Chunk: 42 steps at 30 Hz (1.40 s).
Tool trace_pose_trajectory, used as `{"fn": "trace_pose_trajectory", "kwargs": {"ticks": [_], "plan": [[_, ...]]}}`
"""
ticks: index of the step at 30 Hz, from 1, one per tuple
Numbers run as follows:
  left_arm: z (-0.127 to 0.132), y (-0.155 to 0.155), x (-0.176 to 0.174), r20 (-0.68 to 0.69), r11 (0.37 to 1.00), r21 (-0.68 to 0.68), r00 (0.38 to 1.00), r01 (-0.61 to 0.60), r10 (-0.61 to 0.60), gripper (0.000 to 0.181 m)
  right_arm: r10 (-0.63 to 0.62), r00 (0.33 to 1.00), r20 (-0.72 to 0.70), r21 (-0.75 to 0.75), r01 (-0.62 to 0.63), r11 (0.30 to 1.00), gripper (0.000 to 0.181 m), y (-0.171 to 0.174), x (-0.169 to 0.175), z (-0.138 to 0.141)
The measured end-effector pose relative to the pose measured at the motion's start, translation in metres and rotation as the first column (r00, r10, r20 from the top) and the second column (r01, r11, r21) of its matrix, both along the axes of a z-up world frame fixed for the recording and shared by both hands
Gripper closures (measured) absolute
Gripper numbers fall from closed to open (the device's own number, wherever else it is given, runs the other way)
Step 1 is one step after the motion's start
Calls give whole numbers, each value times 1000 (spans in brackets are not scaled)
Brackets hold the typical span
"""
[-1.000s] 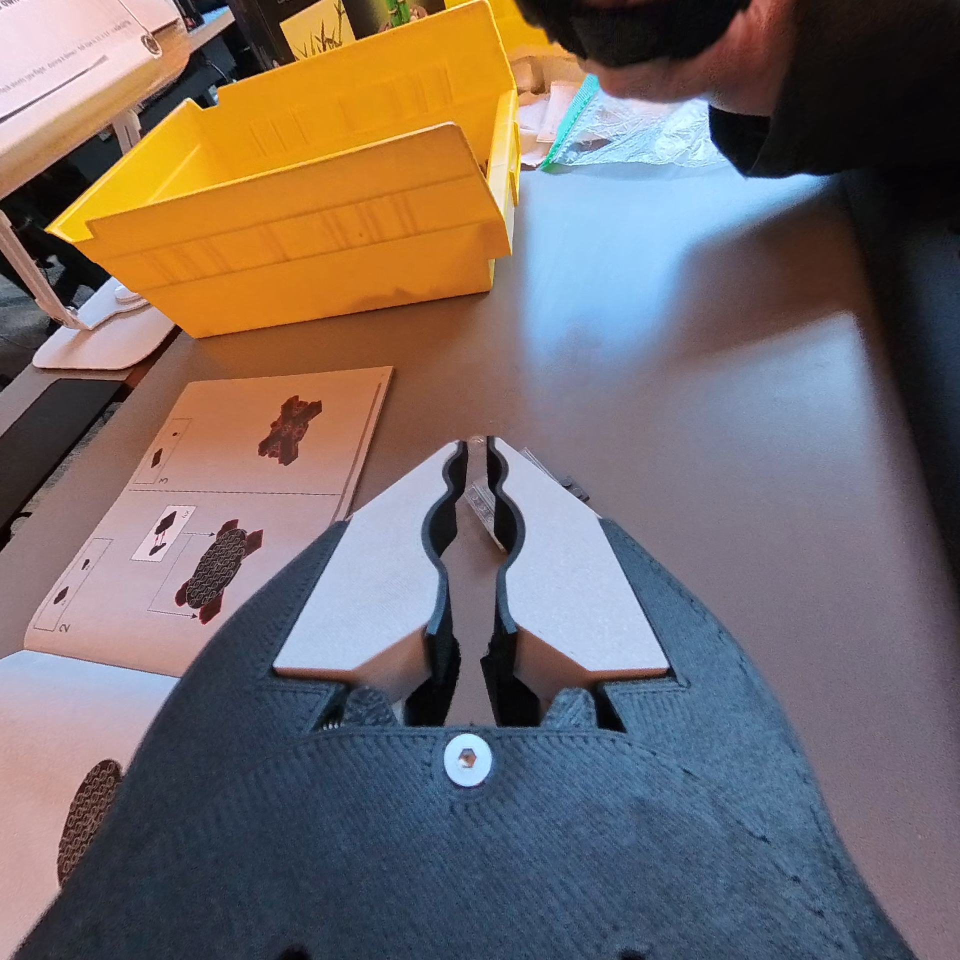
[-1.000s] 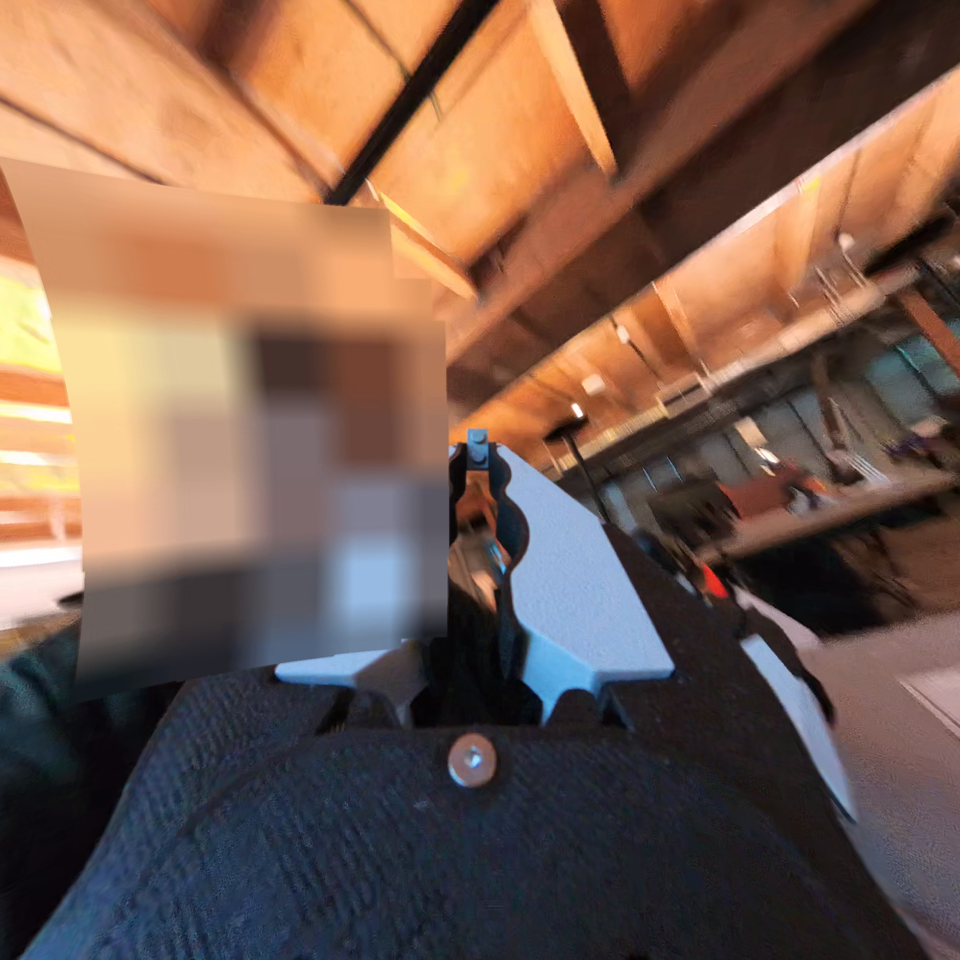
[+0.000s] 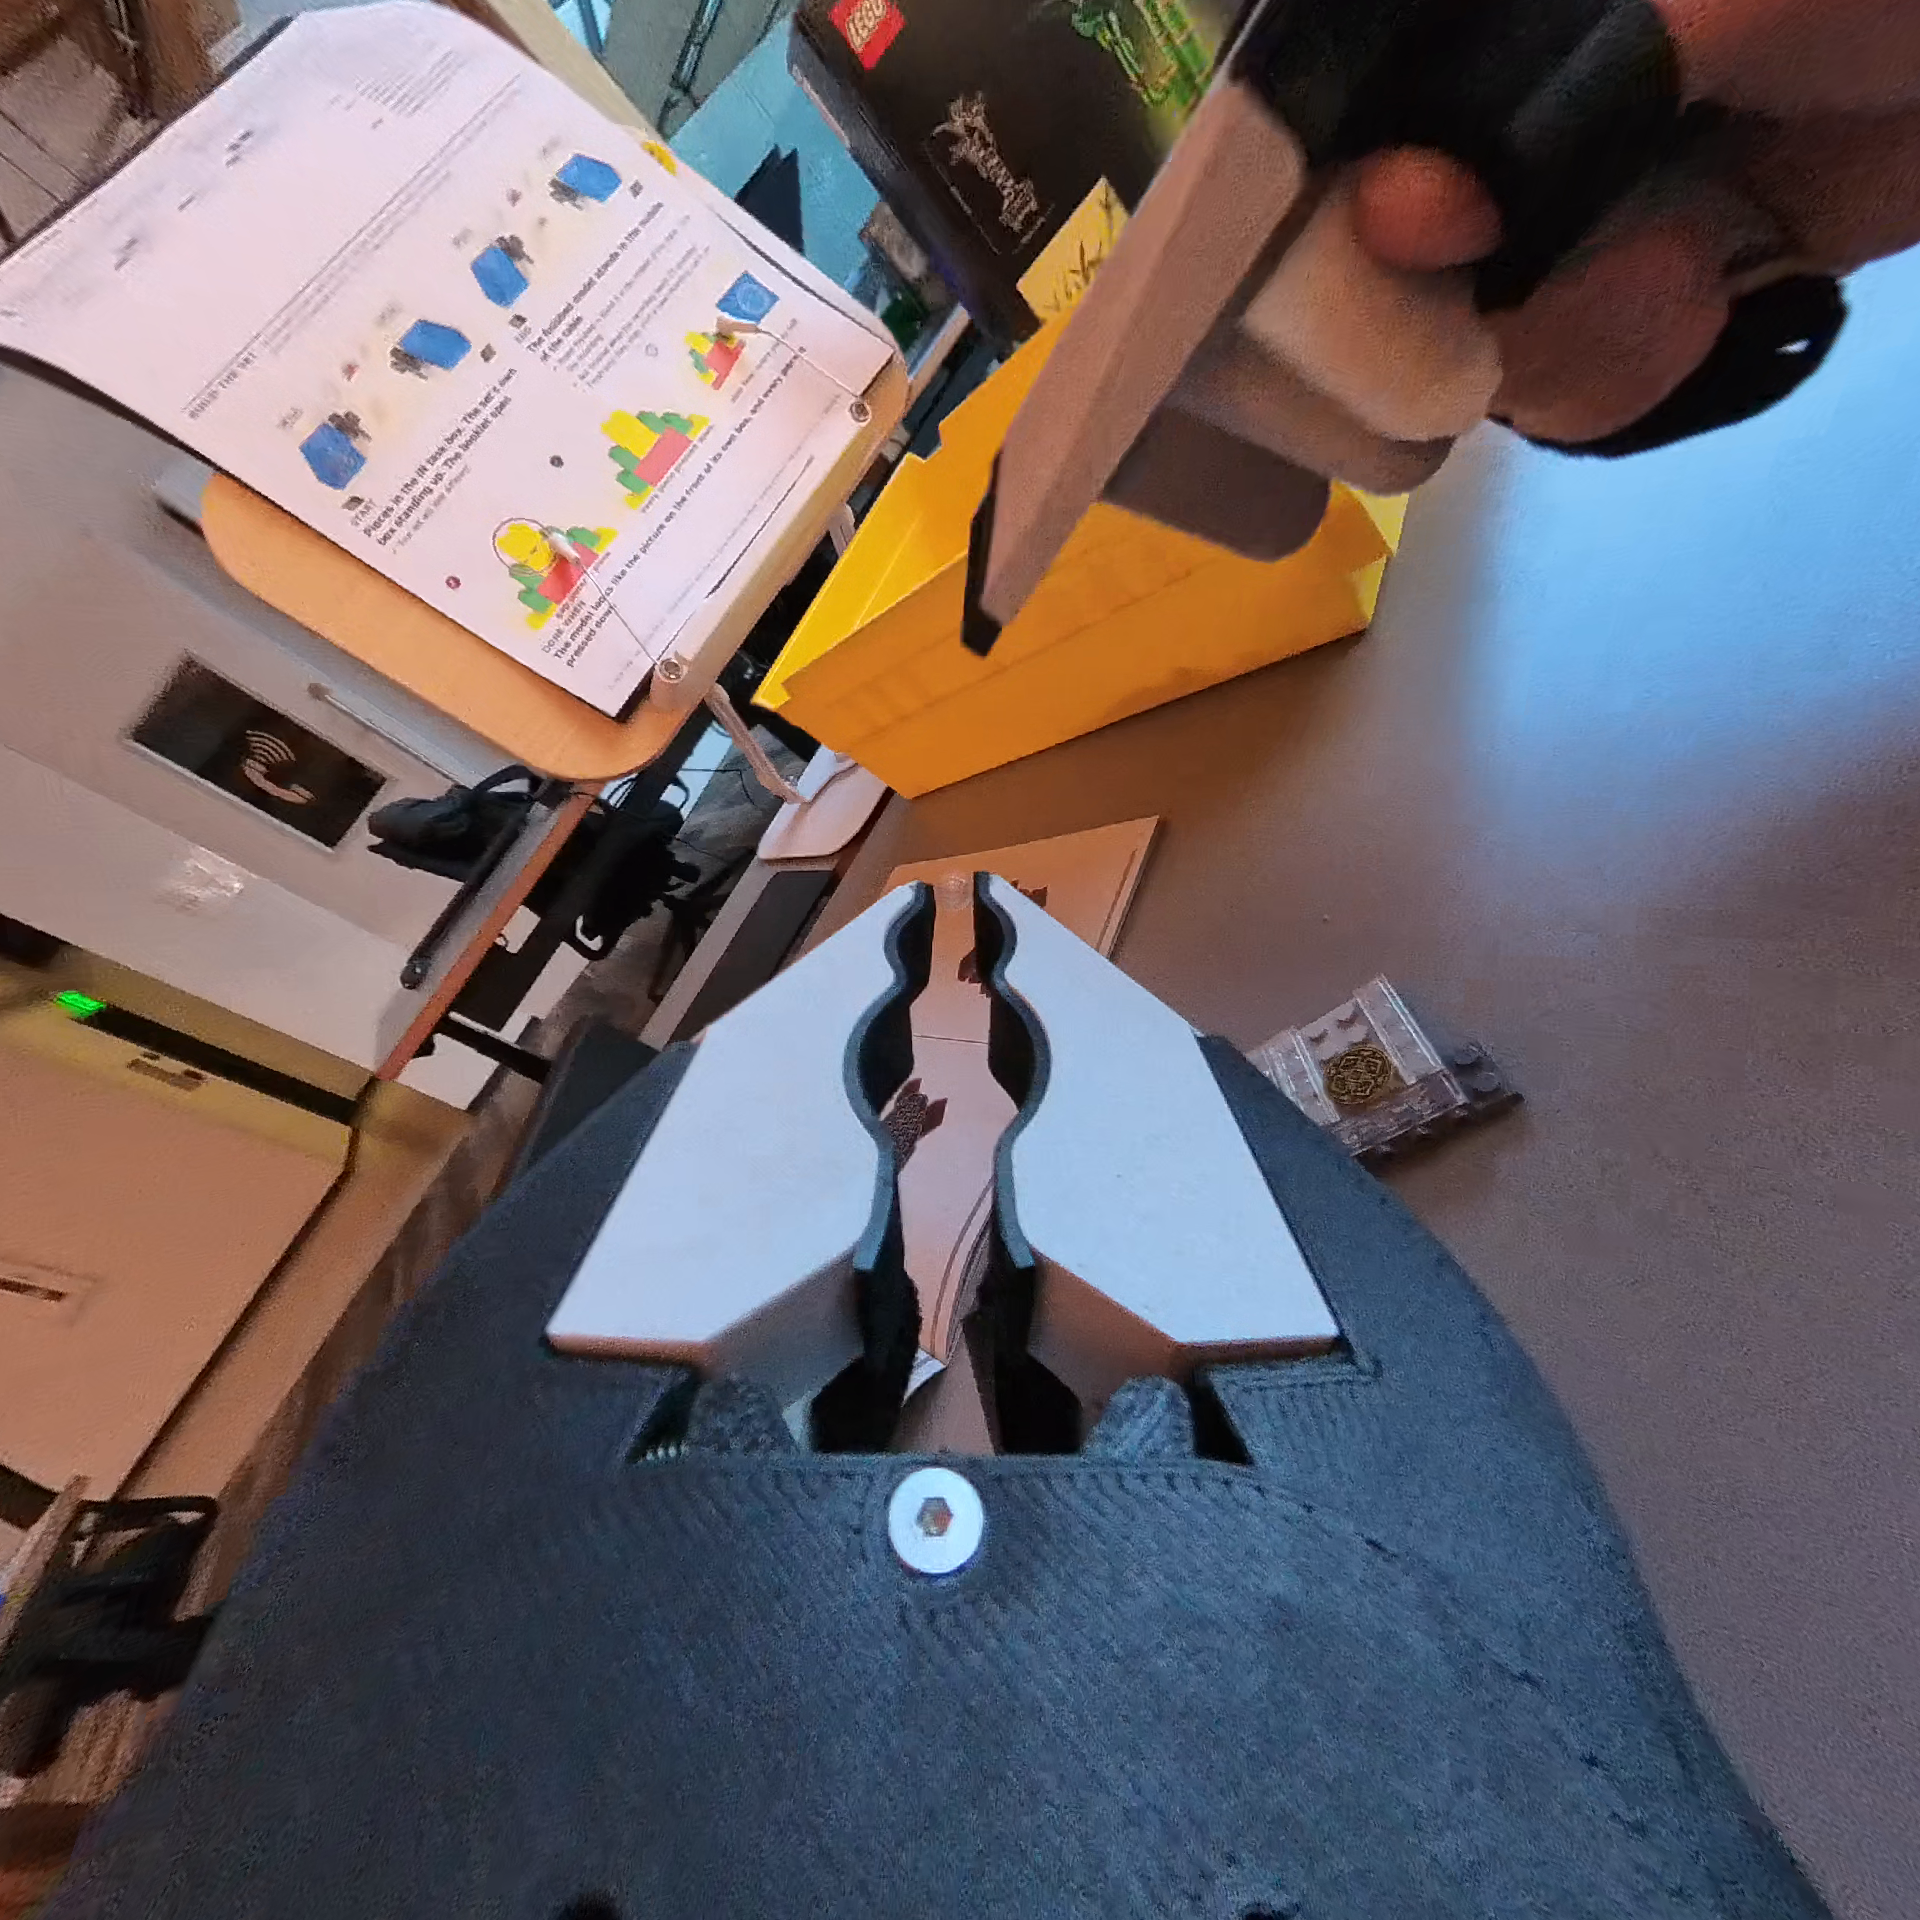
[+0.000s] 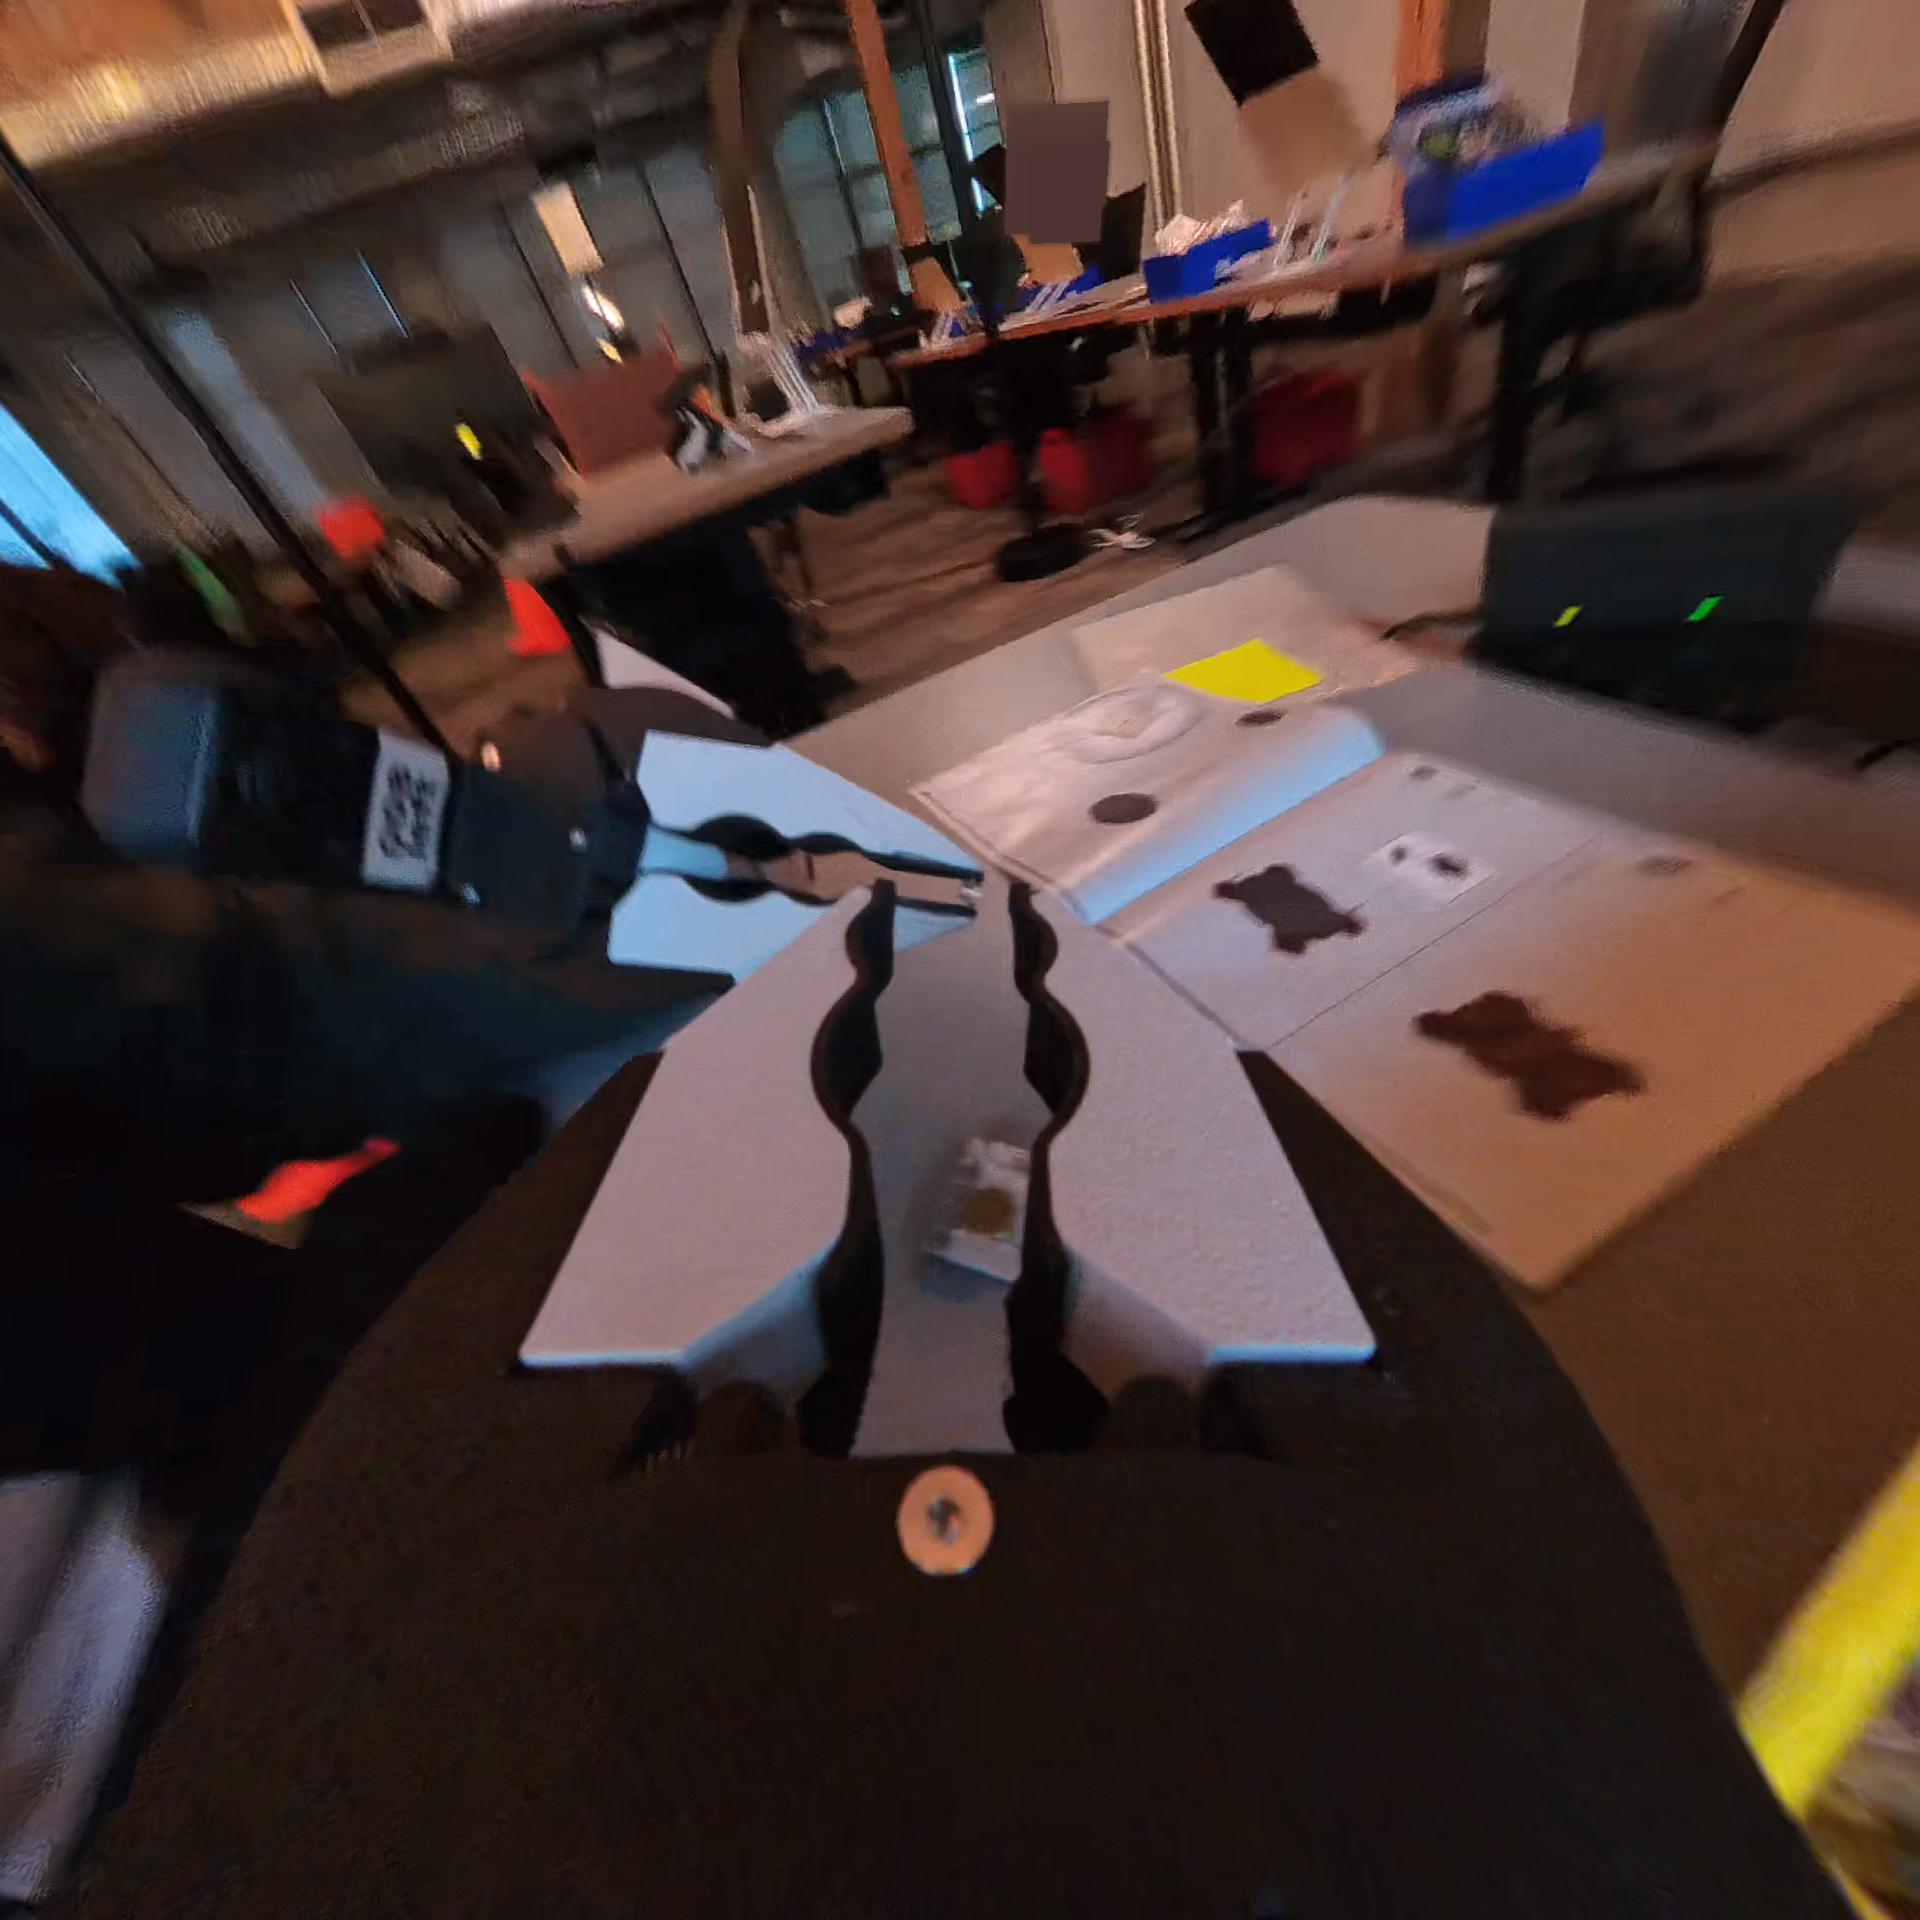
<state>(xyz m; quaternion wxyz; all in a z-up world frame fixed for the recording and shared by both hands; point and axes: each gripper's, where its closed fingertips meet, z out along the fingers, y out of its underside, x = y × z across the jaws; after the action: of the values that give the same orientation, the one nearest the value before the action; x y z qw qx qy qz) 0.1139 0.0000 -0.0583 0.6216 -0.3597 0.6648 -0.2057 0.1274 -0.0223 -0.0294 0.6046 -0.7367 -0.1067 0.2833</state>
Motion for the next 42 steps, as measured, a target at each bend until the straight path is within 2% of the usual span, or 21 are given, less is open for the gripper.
{"fn": "trace_pose_trajectory", "kwargs": {"ticks": [1,2,5,7,12,19,27,32,35,37,38,39,40,42], "plan": [[-1,-1,1,-5,1000,10,1000,-6,6,175,1,998,-59,-32,-2,999,164,2,0,-4],[-2,-2,2,-12,1000,13,1000,-9,10,175,-9,998,-59,-54,6,999,164,4,1,-9],[-5,-5,3,-28,1000,16,1000,-5,5,175,-26,998,58,-85,31,996,165,8,-2,-24],[-6,-7,4,-33,1000,18,999,1,-1,175,-17,998,66,-84,23,996,167,9,-8,-26],[-5,-12,4,-27,998,55,1000,11,-10,175,11,1000,8,-127,-10,992,168,10,-12,-34],[-4,-17,4,-31,996,84,999,24,-21,175,68,980,-188,-162,-100,982,172,8,-17,-31],[-7,-20,4,-44,992,120,999,37,-32,175,91,957,-274,-186,-146,972,171,7,-18,-30],[-9,-23,4,-55,988,151,998,40,-32,175,95,965,-243,-200,-145,969,177,7,-20,-34],[-7,-24,4,-37,990,135,999,44,-40,172,84,984,-158,-168,-110,980,177,7,-17,-30],[-7,-20,5,-24,995,92,999,37,-35,144,38,999,-5,-84,-38,996,177,7,-9,-23],[-11,-18,6,-38,998,52,999,39,-37,137,5,994,113,10,-6,1000,177,5,-5,-14],[-16,-17,7,-61,999,-2,997,47,-47,131,-46,964,263,134,11,991,177,2,-1,-4],[-22,-16,7,-89,996,-63,994,60,-65,129,-117,897,425,267,-2,964,177,-4,0,7],[-37,-16,8,-152,983,-169,983,76,-102,128,-260,669,697,464,-143,874,177,-20,-8,17]]}}
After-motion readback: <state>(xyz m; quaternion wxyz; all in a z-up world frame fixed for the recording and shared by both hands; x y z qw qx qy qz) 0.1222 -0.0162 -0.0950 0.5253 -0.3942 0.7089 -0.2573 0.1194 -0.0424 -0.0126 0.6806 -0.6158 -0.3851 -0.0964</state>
